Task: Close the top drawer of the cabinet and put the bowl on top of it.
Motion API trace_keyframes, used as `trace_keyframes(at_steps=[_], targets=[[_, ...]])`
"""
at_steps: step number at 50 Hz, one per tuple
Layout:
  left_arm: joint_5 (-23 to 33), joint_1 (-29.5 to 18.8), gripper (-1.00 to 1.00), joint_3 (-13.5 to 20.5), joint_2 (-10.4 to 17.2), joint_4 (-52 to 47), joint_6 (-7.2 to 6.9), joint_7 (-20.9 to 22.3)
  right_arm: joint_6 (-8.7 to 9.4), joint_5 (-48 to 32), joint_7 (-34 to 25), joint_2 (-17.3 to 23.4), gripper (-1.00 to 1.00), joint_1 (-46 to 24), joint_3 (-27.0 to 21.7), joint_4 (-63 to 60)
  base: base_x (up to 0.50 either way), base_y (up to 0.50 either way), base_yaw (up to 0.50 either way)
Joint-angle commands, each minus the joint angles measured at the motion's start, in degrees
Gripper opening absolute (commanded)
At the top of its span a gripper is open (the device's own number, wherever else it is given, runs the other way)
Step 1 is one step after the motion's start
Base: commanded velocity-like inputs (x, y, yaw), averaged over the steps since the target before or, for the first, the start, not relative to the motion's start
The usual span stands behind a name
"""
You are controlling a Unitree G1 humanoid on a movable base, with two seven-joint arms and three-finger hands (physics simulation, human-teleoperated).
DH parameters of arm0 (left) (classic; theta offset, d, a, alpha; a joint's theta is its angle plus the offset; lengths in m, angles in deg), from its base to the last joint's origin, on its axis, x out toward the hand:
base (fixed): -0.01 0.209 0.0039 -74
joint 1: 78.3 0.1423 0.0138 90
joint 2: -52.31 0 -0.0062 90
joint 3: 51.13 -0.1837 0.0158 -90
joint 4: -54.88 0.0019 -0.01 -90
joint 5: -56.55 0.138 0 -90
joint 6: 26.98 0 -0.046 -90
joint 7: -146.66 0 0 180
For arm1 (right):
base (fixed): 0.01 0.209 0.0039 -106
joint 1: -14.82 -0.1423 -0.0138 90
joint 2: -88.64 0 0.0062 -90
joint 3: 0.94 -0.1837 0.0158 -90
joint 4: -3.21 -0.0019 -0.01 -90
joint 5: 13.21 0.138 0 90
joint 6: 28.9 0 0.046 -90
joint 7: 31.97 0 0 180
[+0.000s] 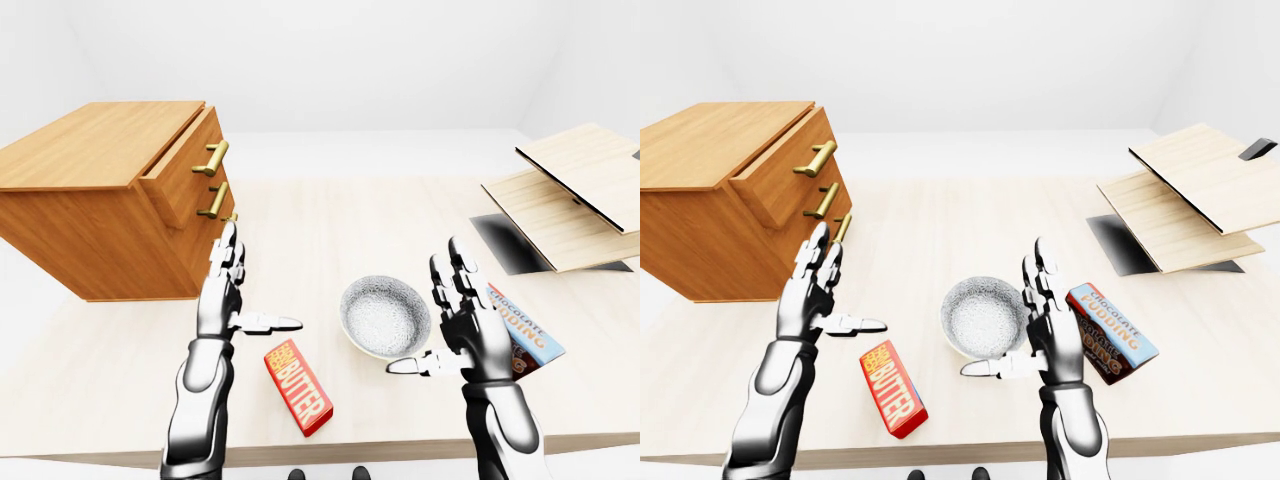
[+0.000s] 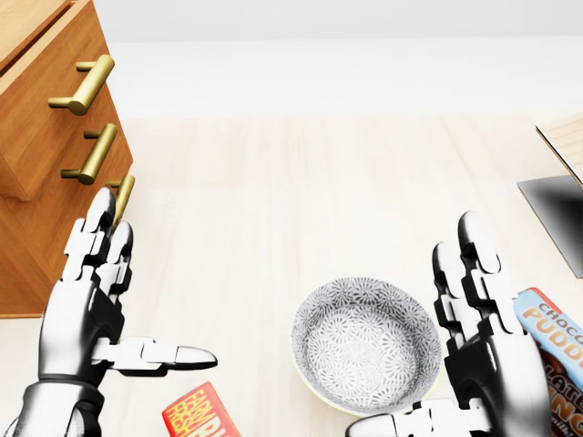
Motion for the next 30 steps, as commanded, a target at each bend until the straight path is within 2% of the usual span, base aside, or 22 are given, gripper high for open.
trace_keyframes(at_steps=[1, 4, 5, 18, 30], targets=[[0.0, -6.6, 1.0, 2.0, 1.5, -2.0, 0.0, -1.0, 0.1, 0.6, -0.5, 0.1, 1.0, 0.1, -0.3, -0.2, 0.0, 0.0, 0.0], [-0.6, -7.8, 1.0, 2.6, 1.8, -2.5, 0.0, -1.1, -0.07, 0.5, -0.5, 0.0, 1.0, 0.2, -0.2, -0.3, 0.0, 0.0, 0.0], [-1.5, -15.5, 1.0, 4.4, 3.4, 5.3, 0.0, -1.6, 0.68, 1.5, -0.6, 0.0, 1.0, 1.4, -0.8, -2.8, 0.0, 0.0, 0.0], [-3.4, -18.0, 1.0, 4.9, 5.4, 3.9, 0.0, -2.8, 1.36, 1.9, -1.2, -0.5, 1.0, 1.0, -1.9, -3.1, 0.0, 0.0, 0.0], [-3.7, -23.2, 1.0, 5.4, 7.0, 11.7, 0.0, -3.4, 1.67, 2.2, -1.7, -0.6, 1.0, 0.9, -2.3, -3.4, 0.0, 0.0, 0.0]])
